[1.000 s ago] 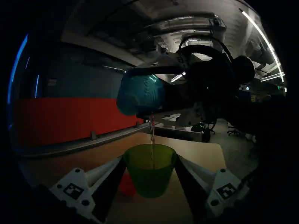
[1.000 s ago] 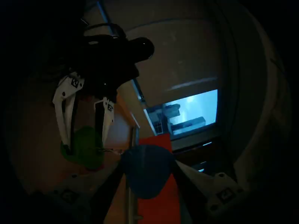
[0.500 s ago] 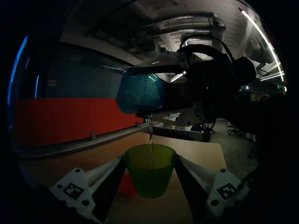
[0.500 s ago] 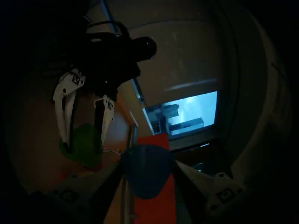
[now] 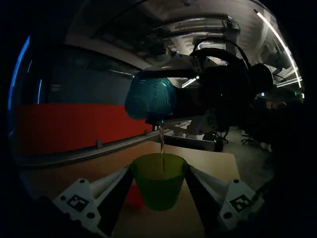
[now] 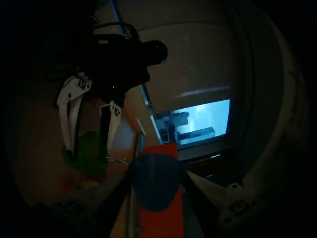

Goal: Pour water

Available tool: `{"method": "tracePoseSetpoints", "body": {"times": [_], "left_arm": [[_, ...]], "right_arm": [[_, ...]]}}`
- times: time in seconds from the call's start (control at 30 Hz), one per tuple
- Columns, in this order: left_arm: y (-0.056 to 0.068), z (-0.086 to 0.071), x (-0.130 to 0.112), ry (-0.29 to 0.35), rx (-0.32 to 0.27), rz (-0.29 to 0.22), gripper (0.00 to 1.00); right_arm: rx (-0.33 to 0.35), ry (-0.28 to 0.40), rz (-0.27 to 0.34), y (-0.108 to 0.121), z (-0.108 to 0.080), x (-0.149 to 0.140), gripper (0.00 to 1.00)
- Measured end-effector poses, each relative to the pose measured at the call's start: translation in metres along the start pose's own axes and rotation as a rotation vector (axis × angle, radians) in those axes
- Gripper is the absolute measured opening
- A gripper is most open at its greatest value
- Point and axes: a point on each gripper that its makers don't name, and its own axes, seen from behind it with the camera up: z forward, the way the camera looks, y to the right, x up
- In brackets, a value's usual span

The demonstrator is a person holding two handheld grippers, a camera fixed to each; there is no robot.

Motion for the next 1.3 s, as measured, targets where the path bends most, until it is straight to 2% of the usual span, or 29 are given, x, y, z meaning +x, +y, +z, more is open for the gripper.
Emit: {"method": "tracePoseSetpoints", "body": {"times": [1.3], "left_arm": [[0.0007, -0.0024, 0.0014, 0.011, 0.002, -0.003, 0.87]], "right_arm": [[-0.025, 0.004, -0.061, 0.0073, 0.002, 0.0088, 0.91]]}}
